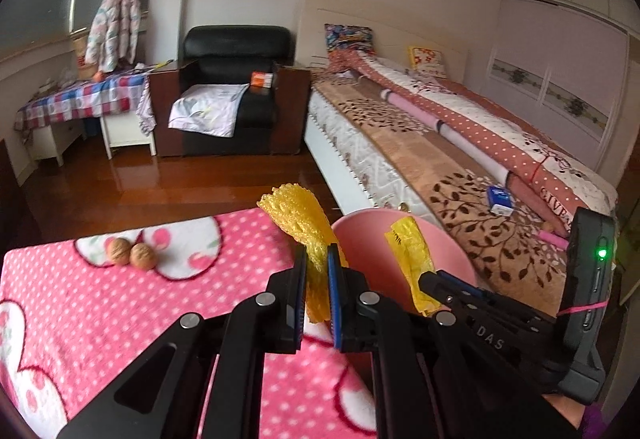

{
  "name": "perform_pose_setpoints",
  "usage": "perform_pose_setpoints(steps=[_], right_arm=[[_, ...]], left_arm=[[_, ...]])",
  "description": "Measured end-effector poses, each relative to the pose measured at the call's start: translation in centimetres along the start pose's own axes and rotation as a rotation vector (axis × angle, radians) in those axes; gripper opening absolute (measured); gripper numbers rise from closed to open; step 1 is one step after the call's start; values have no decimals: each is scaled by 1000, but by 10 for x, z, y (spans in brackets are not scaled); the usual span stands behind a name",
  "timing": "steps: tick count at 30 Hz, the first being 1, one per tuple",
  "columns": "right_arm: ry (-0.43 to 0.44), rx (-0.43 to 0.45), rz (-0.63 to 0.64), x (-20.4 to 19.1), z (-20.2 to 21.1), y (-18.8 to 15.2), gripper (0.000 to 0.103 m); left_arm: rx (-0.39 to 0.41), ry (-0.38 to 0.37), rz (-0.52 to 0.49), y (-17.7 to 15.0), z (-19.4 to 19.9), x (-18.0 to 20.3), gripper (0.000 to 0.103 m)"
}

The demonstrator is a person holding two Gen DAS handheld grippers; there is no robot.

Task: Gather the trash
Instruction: 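Lift both held yellow items and carry them over the pink bucket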

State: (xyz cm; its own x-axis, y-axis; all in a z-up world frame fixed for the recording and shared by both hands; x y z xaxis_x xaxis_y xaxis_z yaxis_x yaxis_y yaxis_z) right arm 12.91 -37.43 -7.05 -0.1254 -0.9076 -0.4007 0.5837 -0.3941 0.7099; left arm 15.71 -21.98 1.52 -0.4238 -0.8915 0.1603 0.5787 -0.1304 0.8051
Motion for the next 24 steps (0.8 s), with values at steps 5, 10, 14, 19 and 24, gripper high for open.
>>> perform_pose_setpoints(steps=[5,10,14,19,24], right_arm=[[-26,10,-30,20,-1,5,16],[-45,12,-64,38,-3,6,16],[-59,9,-86,49,-6,7,16],[-73,1,-103,63,-12,7,16],[-82,-10,-111,72,-18,4,16]], left_arm=[[0,-34,-37,6,-14,22,9],[-16,-59,-59,8,-31,39,9],[-47,-73,-59,6,-48,47,9],[-78,-70,-77,-1,-66,52,9],[-116,-59,-91,-10,-84,56,9]])
Point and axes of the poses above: each gripper's, at about its wrist camera, not at the fingertips, and z roughly against the way its jaws point, x to its right, y to its top, the point moved 5 cm from there along -z, roughly the way its jaws point, and after that the axes turned 1 degree about z, right-handed, at the moved point
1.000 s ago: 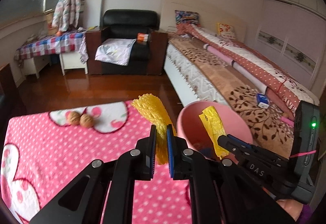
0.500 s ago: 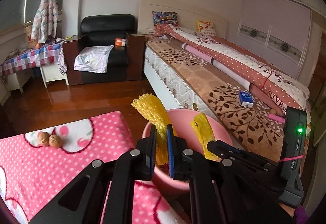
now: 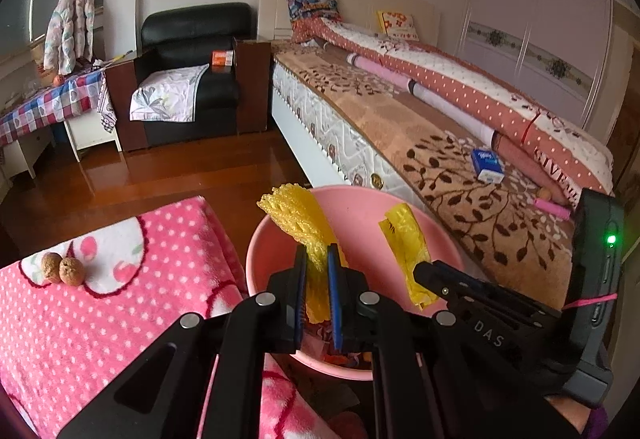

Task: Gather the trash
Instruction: 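Lift both held yellow items and carry them over the pink bucket, then open both tools to drop the yellow items into the pink bucket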

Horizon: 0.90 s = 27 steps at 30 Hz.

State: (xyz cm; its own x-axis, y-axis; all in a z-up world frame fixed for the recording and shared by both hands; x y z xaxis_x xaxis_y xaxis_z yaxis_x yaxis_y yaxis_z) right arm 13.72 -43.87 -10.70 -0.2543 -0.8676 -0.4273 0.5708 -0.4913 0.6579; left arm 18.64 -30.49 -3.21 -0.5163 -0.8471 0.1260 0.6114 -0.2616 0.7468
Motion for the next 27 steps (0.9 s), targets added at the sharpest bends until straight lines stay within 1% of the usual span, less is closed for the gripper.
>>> perform_pose_setpoints(steps=[13,23,24,26,27], right_arm=[[-27,-30,22,3,-13,-7,16],[-42,-41,17,8,-17,-8,16],[-44,-40,17,7,-17,-8,16],[-46,-40,13,8,-17,-8,16],[-48,-39,10,8,-17,-8,16]], left_arm=[[-68,17,-13,-15,-31,0,9],[-94,18,-7,-20,-40,-1,9],[-93,19,-1,-20,-39,-2,10],[-94,15,6,-20,-39,-2,18],[-93,11,9,-20,-38,-2,25]])
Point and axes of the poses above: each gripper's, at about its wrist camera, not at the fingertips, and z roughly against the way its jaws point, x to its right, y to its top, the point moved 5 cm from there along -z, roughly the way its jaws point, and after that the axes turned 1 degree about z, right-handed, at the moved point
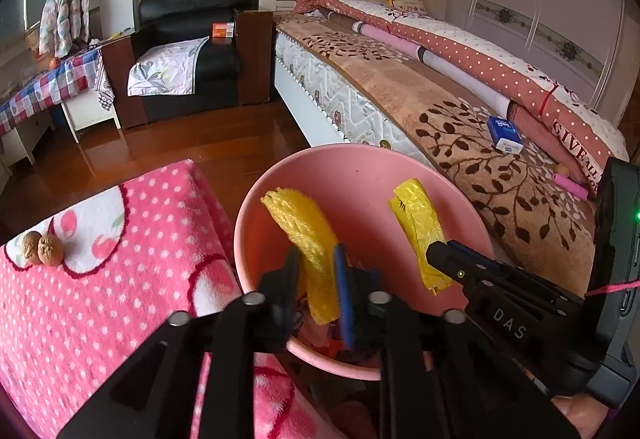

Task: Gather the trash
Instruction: 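Open both tools to drop the yellow items into the pink bucket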

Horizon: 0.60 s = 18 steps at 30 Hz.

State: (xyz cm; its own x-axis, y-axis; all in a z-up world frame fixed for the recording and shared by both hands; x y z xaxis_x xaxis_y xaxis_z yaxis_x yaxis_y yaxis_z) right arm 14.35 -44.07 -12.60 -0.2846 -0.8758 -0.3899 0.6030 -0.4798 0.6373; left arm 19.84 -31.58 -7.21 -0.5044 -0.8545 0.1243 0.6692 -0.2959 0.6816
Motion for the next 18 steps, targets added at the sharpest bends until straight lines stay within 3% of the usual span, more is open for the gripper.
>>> perform_pose_setpoints(steps=[3,18], right_arm=[[-2,-3,-9,1,0,-1,17],[-5,-1,-11,1,1,-1,17]], left_arm=[[4,-4,3,-1,3,0,40],[6,-10,9,-3,11,1,51]])
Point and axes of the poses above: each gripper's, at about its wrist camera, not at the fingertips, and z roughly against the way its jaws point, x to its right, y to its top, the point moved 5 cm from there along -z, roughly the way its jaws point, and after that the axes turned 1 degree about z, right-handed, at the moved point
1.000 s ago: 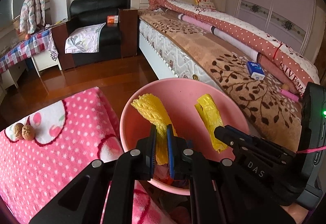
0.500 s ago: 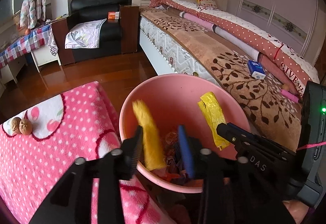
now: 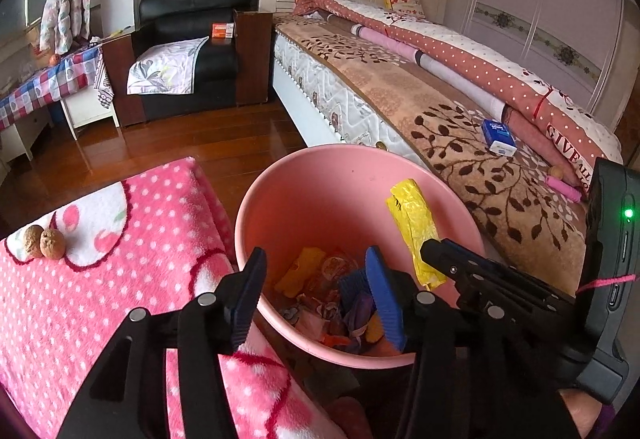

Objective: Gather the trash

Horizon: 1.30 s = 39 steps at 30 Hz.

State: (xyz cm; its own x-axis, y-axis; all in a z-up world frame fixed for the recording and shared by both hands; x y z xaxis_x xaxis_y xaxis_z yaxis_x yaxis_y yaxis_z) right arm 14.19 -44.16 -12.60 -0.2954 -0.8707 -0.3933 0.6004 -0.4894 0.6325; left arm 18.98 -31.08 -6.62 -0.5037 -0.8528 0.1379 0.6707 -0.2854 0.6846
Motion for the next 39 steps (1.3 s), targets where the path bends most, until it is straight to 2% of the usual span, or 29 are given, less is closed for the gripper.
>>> perform_pose_setpoints(steps=[12,17,39], right_arm=[[-4,-8,-12,1,0,0,17],[10,-8,-27,1,-2,1,34],[10,6,-2,-7,14,-5,34]], left_arm=[[-1,19,-3,-4,1,-1,55],[-4,24,-3,-6,0,-2,56],[5,20,0,-8,10,-1,56]])
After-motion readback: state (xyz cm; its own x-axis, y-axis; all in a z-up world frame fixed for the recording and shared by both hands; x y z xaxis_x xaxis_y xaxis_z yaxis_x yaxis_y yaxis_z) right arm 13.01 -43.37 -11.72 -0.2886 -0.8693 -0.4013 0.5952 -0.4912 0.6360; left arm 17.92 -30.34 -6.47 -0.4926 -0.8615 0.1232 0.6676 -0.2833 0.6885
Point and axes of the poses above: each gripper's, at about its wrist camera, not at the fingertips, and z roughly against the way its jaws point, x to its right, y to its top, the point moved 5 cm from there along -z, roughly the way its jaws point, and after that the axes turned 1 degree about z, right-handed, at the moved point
